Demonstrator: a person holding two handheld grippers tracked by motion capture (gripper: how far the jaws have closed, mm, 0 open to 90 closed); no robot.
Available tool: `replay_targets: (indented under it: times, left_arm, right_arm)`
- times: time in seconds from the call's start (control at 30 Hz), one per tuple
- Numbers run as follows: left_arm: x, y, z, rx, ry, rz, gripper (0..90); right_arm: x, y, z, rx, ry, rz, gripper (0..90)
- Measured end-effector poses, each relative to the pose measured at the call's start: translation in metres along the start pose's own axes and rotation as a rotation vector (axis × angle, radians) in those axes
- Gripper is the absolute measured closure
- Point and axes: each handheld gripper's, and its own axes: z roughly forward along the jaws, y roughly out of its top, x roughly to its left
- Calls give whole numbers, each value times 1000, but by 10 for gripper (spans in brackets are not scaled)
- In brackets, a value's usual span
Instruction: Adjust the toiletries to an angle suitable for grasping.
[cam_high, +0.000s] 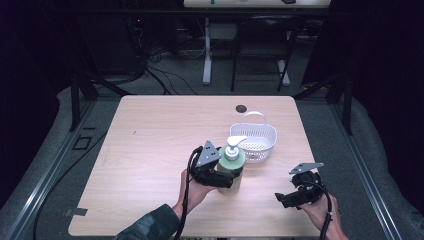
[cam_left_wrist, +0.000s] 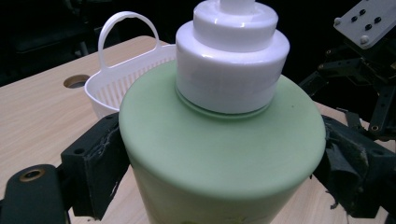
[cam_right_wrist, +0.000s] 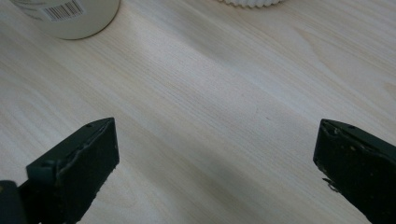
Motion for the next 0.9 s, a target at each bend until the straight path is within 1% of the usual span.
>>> replay_targets:
  times: [0.27,0.33,0.43,0.53,0.57,0.7,0.73,0.8,0.9]
  left_arm:
    - [-7,4,11,1,-8,7,115]
    - [-8,7,12,15,-9,6,114]
    - [-8,7,12,14,-13,5,112]
    - [-6,7,11,9,-27,-5,107]
    - [-6,7,10,7,-35,-14,105]
    - [-4,10,2,-7,-57,-17,100]
    - [-2,11,-2,3,-60,-8,101]
    - [1,12,-8,6,-70,-6,95]
    - [7,11,-18,28,-69,-7,62]
  right_arm:
    - [0,0,-1,-6,-13,-13,2]
    - [0,0,-1,-7,-13,-12,4]
    - [0,0,-2,-10,-15,-12,4]
    - [0,0,-3,-16,-18,-12,4]
    - [0,0,-3,-17,-17,-12,4]
    - [0,0,-3,-16,-18,-11,4]
    - [0,0,-3,-16,-18,-11,4]
    - [0,0,-3,-15,-18,-11,4]
    - [0,1,-3,-18,-21,-12,4]
